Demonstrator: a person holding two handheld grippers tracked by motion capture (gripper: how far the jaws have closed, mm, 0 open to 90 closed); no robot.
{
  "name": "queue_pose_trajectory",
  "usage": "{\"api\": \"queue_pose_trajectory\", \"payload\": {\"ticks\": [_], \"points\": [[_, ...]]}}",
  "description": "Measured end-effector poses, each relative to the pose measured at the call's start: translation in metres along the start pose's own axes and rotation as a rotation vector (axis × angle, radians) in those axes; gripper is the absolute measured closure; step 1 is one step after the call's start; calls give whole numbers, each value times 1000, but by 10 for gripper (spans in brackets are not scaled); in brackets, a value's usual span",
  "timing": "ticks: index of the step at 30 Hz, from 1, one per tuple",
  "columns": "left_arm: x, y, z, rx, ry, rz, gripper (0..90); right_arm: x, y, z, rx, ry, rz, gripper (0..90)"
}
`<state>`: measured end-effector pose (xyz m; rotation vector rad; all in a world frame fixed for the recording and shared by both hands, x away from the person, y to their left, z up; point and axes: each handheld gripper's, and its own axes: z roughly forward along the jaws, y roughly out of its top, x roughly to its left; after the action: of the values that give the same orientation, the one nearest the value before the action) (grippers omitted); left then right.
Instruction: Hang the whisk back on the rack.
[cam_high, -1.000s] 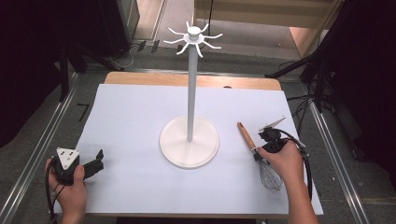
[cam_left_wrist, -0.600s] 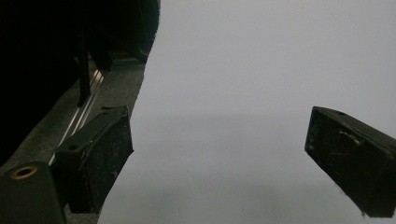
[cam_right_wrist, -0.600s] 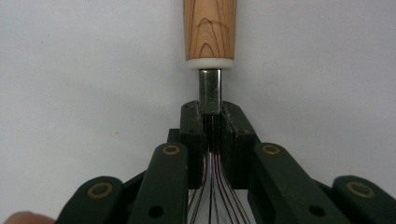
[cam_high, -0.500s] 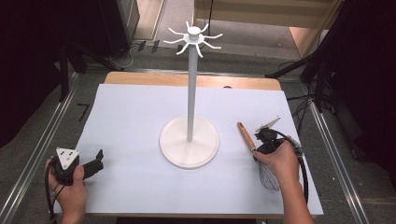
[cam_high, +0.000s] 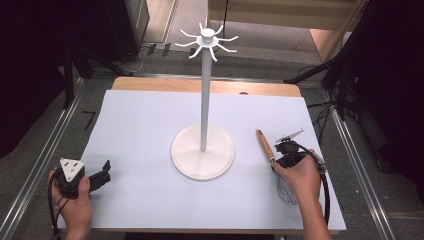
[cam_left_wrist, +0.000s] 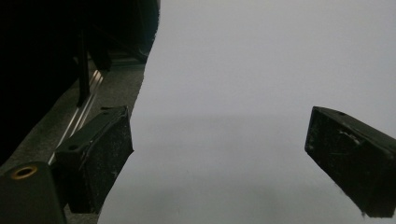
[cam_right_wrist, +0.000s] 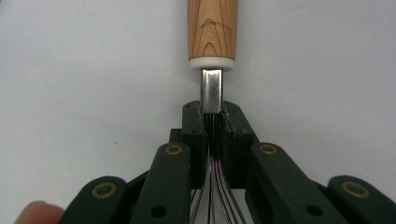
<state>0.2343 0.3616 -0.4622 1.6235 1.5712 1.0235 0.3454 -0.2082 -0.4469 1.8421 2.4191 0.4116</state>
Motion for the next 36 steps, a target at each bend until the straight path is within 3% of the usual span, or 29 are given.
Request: {"api": "queue_pose_trajectory", "payload": {"ticks": [3,10,15,26,36], "points": [[0,0,0,1,0,2,79,-1,-3,-2,-48,-4,3,835],[0,0,0,1,2,3,79,4,-9,-21,-191,45,4,835],[0,0,0,2,1,3,79,10,-12,-32,-286,71,-38,835],[0,0,0,0,2,5,80,18,-21,-48,-500,56,-101,835],[0,0,0,1,1,5,80,27,-27,-60,-631,80,-121,835]]}}
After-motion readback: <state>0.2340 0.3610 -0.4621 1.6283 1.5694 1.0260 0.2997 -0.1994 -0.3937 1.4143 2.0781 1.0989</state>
